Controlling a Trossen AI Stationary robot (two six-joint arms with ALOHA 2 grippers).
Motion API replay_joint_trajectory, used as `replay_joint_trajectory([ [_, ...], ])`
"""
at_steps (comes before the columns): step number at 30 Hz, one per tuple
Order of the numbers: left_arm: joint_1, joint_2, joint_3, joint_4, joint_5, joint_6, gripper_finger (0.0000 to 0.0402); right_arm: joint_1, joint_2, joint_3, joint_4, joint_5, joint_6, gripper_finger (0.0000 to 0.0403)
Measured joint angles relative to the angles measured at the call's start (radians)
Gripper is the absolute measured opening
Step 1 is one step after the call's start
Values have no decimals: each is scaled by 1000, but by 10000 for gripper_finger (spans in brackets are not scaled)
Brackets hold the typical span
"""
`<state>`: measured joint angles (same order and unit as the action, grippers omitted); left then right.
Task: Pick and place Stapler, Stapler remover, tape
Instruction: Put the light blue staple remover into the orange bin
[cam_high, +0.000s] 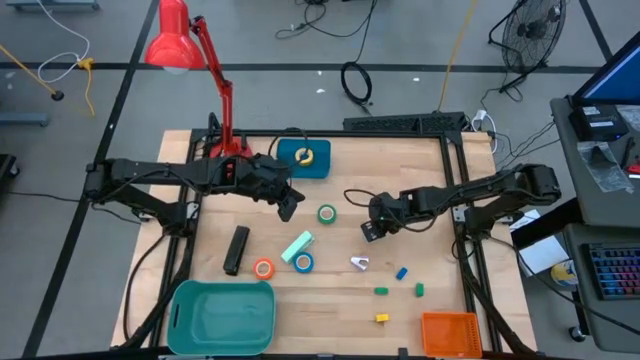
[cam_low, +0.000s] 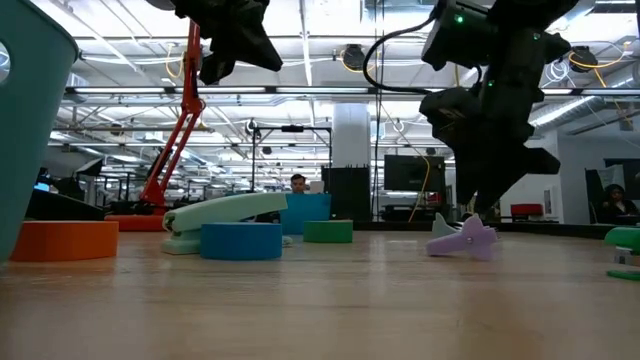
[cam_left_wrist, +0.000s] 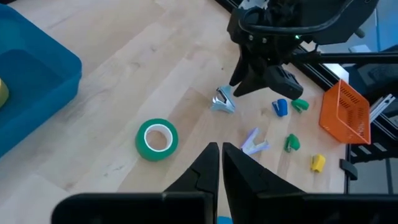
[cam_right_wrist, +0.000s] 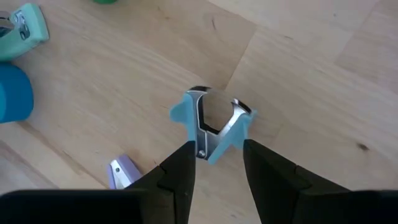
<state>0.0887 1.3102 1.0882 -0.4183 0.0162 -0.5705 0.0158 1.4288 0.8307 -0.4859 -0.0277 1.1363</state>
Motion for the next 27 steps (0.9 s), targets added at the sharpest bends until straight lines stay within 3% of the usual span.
replay_joint_trajectory([
  [22, 0, 0, 0, 0, 0, 11, 21, -1, 9, -39, 54, 31, 3, 129],
  [27, 1, 0, 0, 0, 0, 12, 21, -3, 43, -39, 83, 23, -12, 102],
])
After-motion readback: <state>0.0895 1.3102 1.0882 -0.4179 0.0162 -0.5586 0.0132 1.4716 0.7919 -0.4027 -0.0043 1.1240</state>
